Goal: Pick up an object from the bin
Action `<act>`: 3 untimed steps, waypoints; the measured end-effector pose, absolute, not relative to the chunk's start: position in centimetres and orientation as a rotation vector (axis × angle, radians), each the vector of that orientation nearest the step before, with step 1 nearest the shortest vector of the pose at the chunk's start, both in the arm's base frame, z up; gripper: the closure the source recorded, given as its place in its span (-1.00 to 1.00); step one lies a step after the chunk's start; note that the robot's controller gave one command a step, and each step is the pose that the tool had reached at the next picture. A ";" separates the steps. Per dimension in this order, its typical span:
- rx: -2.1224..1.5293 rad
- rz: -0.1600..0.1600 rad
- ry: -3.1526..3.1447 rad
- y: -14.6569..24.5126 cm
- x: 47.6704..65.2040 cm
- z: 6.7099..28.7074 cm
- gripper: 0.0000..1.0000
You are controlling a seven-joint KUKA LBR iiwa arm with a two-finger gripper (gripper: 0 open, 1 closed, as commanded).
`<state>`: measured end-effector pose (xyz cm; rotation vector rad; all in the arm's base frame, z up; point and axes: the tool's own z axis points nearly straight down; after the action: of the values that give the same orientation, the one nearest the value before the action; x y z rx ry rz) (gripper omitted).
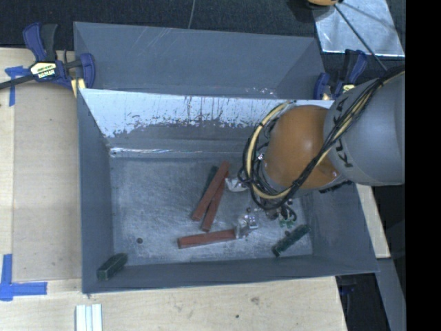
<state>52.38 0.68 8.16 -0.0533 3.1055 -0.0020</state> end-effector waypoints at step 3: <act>-0.091 0.001 3.125 6.2 50.6 7.4 -1.00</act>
Offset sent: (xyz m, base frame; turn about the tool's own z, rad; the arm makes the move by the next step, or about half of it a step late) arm 0.0000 0.0000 0.0000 0.0000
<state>50.55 6.16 7.38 -0.0906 3.1249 0.0014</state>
